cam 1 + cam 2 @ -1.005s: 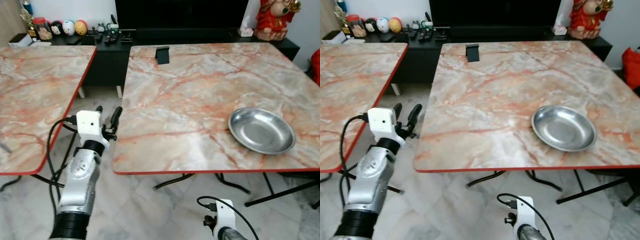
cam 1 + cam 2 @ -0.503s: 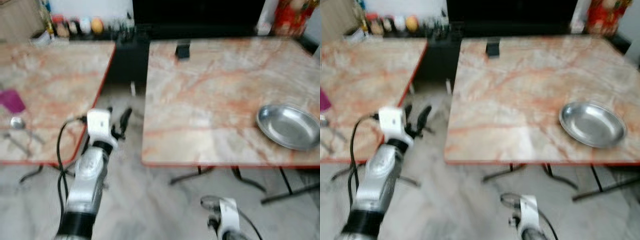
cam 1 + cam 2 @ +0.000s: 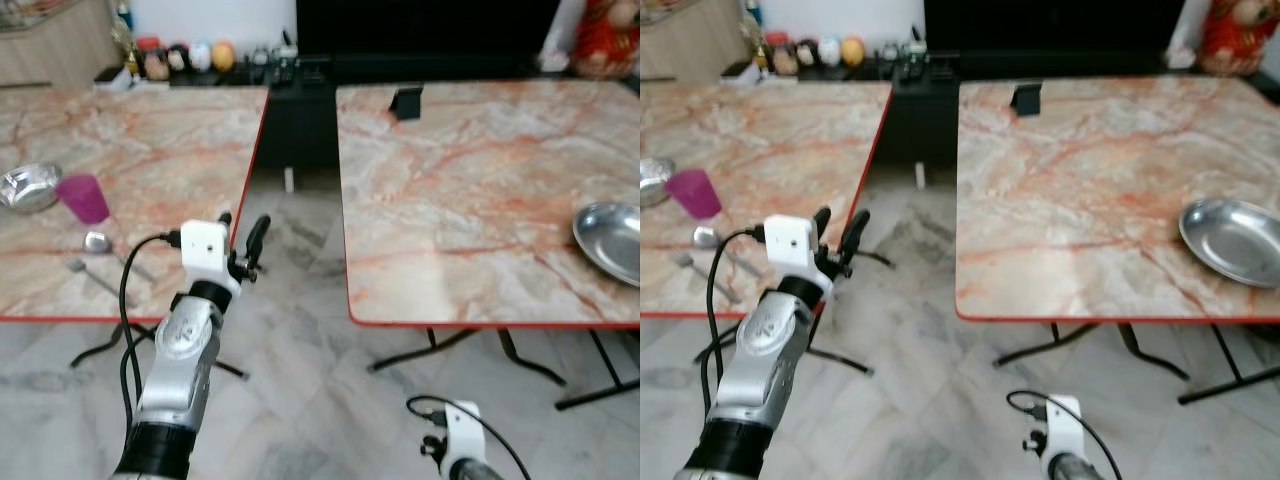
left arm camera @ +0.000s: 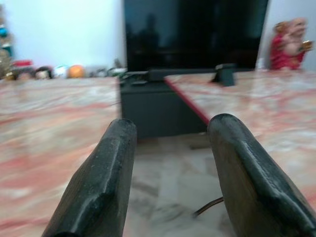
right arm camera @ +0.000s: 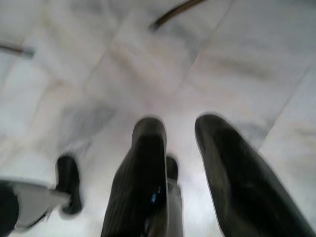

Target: Setting the table

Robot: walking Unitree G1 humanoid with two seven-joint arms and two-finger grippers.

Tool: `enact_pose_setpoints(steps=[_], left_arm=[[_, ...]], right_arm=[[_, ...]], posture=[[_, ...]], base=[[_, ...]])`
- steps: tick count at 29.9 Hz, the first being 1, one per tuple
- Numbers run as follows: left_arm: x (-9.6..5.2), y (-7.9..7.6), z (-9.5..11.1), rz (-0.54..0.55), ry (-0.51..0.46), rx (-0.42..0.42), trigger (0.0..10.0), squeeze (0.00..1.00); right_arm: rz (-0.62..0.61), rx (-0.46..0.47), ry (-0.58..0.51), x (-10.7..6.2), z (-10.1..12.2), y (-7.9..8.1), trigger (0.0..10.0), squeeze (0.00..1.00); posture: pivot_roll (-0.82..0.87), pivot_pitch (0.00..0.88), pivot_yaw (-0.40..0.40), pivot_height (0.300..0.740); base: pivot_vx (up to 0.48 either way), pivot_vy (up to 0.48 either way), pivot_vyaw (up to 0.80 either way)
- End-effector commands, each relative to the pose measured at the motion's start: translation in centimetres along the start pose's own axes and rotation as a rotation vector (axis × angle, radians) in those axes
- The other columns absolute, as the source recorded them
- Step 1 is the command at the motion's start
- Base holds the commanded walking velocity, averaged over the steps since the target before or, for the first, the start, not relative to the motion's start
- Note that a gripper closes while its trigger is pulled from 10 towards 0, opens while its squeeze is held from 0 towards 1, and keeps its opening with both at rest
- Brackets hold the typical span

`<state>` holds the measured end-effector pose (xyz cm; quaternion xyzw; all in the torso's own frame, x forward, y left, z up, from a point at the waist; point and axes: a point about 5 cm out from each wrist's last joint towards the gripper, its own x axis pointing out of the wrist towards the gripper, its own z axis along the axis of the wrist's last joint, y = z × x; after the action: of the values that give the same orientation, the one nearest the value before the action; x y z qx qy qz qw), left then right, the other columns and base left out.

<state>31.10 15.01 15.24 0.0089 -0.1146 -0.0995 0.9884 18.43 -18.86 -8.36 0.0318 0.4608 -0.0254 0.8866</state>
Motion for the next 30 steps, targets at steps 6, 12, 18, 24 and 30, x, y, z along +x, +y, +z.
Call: enact_pose_setpoints(steps=[6, 12, 18, 24, 30], left_arm=[[-0.01, 0.43, 0.03, 0.016, -0.004, 0.006, 10.0, 0.0], [-0.01, 0.23, -0.07, 0.014, -0.004, 0.002, 10.0, 0.0], [-0.19, 0.43, -0.11, 0.019, -0.004, 0.005, 10.0, 0.0], [-0.17, 0.54, -0.17, 0.012, 0.0, 0.012, 10.0, 0.0], [0.06, 0.63, 0.05, 0.015, -0.008, 0.013, 10.0, 0.0]], right_arm=[[0.003, 0.009, -0.012, 0.11, 0.35, 0.5, 10.0, 0.0], [0.007, 0.0, -0.007, 0.08, 0.24, 0.38, 10.0, 0.0], [0.008, -0.014, 0.0, 0.05, 0.09, 0.29, 10.0, 0.0], [0.006, -0.016, 0.001, 0.04, 0.03, 0.33, 10.0, 0.0], [0.005, -0.014, 0.001, 0.04, 0.03, 0.34, 10.0, 0.0]], posture=[[0.07, 0.0, -0.016, 0.74], [0.07, 0.0, -0.025, 0.74], [0.08, 0.0, -0.032, 0.74], [0.08, 0.0, -0.022, 0.74], [0.08, 0.0, -0.02, 0.74]], base=[[0.0, 0.335, 0.0], [0.0, 0.336, 0.0], [0.0, 0.337, 0.0], [0.0, 0.337, 0.0], [0.0, 0.336, 0.0]])
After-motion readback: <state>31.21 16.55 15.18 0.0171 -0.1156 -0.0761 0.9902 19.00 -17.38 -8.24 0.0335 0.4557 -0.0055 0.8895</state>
